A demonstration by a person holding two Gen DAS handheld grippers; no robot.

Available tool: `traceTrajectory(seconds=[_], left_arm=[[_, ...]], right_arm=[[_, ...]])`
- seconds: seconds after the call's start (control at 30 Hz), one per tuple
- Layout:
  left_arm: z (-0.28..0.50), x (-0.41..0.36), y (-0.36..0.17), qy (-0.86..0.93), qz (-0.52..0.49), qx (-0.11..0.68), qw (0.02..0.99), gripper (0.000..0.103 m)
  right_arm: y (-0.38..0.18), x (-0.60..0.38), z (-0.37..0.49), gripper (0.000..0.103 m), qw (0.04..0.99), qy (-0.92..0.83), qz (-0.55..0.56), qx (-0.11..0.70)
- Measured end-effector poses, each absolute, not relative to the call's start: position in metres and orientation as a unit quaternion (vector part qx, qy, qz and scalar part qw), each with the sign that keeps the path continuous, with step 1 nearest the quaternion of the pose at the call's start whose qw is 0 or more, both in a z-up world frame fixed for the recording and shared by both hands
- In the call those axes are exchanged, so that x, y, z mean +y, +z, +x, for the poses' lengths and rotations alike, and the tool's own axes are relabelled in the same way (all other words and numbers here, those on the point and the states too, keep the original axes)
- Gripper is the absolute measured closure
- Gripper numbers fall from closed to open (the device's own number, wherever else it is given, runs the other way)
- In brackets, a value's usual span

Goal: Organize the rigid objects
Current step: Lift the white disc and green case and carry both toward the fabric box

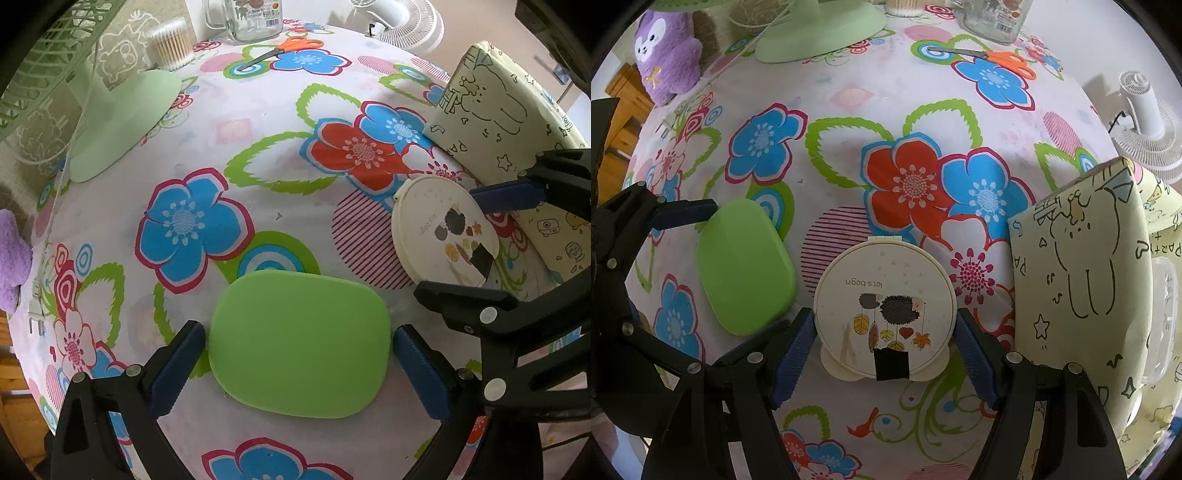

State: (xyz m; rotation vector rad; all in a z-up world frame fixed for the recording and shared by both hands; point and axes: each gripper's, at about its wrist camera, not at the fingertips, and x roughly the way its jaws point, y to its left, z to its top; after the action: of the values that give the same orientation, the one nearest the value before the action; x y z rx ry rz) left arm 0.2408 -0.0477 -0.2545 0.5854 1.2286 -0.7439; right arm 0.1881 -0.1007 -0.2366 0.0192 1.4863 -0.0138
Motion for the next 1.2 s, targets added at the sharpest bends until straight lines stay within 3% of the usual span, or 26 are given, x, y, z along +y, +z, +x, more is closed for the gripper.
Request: traceTrajectory(seconds=[0.17,0.23,0.8,1.2], left_arm=[[0.236,-0.035,-0.254,-0.337,0.270,0.550,0.715,0.000],[0.231,-0.034,-0.251,-0.346,0.263,0.547,0.715,0.007],[0.203,0.010,-0.237,-0.281,0.250,0.553,0.744,0.007],[0.171,0.066,-0.224,-0.224,0.179,0.577,0.765,0.007]], right_arm=[[-0.234,-0.101,0.189,0.027,0.736,-0.006,0.009,0.677],[-0.234,-0.101,0.189,0.027,0.736,-0.006,0.013,0.677],[-0.218,-0.091,0.180,0.027,0.742,-0.001,0.004,0.671],[-0.212,-0.077,0.153,0.027,0.745,0.017,-0.008,0.666]])
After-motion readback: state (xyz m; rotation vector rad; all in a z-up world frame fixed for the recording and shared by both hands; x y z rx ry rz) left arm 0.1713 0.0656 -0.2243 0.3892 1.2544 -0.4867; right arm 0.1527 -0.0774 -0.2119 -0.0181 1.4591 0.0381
